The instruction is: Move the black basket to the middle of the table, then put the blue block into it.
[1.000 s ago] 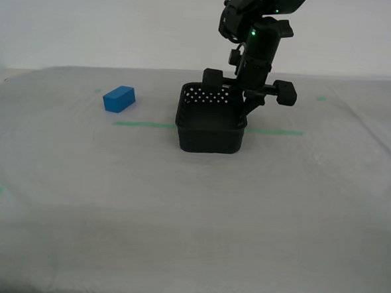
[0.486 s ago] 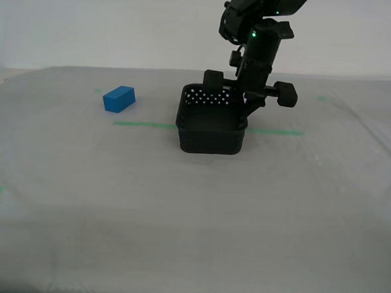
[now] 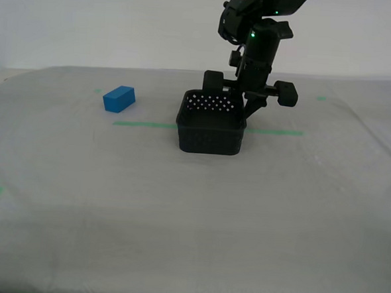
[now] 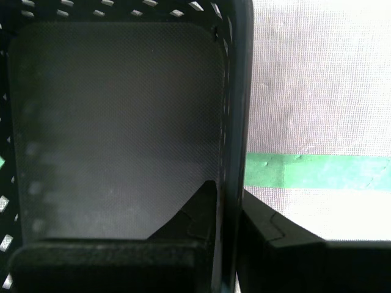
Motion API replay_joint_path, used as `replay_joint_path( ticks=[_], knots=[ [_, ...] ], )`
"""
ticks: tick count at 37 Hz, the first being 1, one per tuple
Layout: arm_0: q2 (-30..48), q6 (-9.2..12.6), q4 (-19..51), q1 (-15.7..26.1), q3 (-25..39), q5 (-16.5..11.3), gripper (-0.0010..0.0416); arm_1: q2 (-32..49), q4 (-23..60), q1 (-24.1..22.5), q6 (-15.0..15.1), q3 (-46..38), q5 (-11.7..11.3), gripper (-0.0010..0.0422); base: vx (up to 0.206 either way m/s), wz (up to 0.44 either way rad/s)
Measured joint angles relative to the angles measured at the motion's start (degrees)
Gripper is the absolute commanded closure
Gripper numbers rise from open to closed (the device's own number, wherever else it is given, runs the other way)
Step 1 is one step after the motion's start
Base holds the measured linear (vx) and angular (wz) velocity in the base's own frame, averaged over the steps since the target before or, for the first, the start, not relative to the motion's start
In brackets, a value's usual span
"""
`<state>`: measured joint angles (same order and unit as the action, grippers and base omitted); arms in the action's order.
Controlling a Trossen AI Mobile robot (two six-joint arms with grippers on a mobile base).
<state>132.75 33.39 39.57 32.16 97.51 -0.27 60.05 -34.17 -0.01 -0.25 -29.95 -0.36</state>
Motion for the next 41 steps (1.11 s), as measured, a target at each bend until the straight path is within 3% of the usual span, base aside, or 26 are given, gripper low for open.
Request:
replay_joint_path(
  ticks=[9, 21, 41],
  knots=[
    [0.0, -0.8, -0.1, 0.2, 0.0, 0.4, 0.0336, 0.0, 0.0, 0.0, 0.0, 0.0, 0.0, 0.0412, 0.000, 0.000],
    [0.0, -1.1, 0.0, 0.3, 0.0, 1.6, 0.0266, 0.0, 0.0, 0.0, 0.0, 0.0, 0.0, 0.0412, 0.000, 0.000],
    [0.0, -1.9, -0.2, 0.4, 0.0, 1.9, 0.0029, 0.0, 0.0, 0.0, 0.0, 0.0, 0.0, 0.0412, 0.000, 0.000]
  ],
)
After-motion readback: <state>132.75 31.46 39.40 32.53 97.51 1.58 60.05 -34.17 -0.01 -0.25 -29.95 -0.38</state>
